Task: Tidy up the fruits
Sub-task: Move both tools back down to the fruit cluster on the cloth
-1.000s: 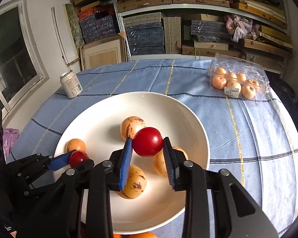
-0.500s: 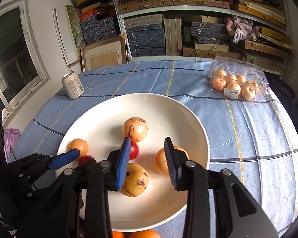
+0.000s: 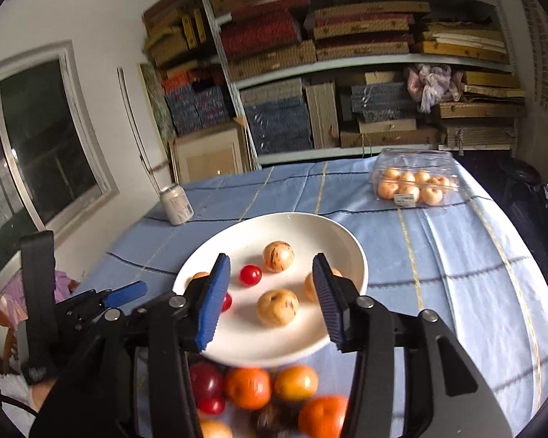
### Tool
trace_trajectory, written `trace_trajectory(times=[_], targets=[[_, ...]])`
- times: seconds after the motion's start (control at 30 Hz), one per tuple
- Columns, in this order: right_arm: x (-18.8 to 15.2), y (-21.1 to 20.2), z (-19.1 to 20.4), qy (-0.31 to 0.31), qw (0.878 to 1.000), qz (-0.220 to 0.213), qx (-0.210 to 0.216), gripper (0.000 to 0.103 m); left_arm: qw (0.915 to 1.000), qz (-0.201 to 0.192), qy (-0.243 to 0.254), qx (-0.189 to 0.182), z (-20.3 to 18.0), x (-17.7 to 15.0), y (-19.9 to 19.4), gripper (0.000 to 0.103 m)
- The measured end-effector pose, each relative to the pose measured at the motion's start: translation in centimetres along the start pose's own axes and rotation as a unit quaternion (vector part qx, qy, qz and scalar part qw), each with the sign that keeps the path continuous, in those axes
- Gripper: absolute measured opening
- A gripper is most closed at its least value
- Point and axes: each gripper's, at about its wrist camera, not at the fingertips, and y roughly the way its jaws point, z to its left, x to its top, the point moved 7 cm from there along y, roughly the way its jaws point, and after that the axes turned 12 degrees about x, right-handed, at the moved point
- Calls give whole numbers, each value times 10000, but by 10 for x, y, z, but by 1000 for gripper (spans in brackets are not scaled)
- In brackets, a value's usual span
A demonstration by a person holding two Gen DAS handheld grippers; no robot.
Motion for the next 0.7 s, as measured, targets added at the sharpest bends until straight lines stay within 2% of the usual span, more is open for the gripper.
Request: trace_trajectory(times=[0.17, 0.23, 0.3, 0.37, 0.43, 0.53, 0.63, 0.67, 0.7], targets=[[-39, -50, -1, 40, 9995, -295, -127, 57, 9997, 160, 18, 162, 26, -41, -17, 58], [-61, -62, -2, 108, 9994, -312, -117, 59, 9995, 293, -58, 59, 31, -60, -20, 58], [-87, -69, -3, 167, 9996, -209, -53, 60, 9992, 376, -111, -70, 33, -74, -24, 58], [-106, -69, -3, 156, 9997, 57, -163, 60, 9989, 410, -96, -222, 30, -86, -31, 58], [-112, -70, 1, 114, 9998, 123, -122, 60, 9989, 336, 49, -317, 22, -95, -43, 58], [-111, -70, 4, 36, 9998, 35, -187, 68, 9984, 174, 425, -334, 7, -108, -56, 58], [-113, -69, 3, 107, 9998, 57, -183, 70, 9970, 44, 630, -443, -5, -111, -64, 59], [-112, -67, 1, 121, 9997, 76, -187, 70, 9967, 7, 644, -487, -8, -111, -66, 60], [-112, -67, 1, 123, 9997, 85, -187, 70, 9964, 29, 673, -512, -10, -112, -64, 65]])
